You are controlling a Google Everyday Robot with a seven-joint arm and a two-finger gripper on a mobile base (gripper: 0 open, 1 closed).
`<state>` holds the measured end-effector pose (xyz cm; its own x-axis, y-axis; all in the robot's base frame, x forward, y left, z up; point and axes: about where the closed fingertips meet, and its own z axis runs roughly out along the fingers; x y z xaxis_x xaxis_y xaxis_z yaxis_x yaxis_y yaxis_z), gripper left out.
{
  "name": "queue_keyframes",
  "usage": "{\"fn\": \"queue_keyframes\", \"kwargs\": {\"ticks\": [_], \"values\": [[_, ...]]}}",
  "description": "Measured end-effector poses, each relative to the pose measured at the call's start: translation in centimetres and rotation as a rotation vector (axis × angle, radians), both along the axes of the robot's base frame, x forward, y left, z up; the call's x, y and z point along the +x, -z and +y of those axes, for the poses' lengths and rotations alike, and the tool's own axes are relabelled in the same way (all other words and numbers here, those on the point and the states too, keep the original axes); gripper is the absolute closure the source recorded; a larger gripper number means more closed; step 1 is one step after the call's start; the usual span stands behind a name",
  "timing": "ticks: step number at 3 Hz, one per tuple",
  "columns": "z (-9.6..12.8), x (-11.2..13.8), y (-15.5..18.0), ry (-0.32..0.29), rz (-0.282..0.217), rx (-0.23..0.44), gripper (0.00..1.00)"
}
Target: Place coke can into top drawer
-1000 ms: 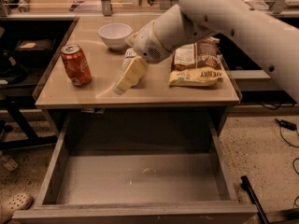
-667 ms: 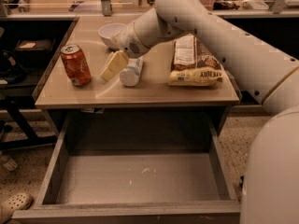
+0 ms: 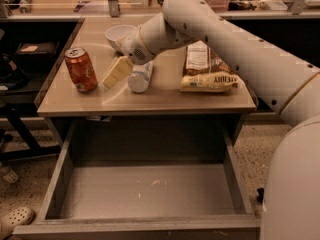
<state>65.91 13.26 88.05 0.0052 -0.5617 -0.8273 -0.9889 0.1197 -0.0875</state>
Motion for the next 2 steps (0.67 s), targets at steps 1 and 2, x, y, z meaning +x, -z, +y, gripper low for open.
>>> {"fn": "queue_keyframes", "kwargs": {"ticks": [1, 2], "values": [[3.69, 0.10, -1.79, 0.008, -0.021, 0.030, 0.00], [3.71, 0.10, -1.80, 0.007, -0.021, 0.030, 0.00]]}}
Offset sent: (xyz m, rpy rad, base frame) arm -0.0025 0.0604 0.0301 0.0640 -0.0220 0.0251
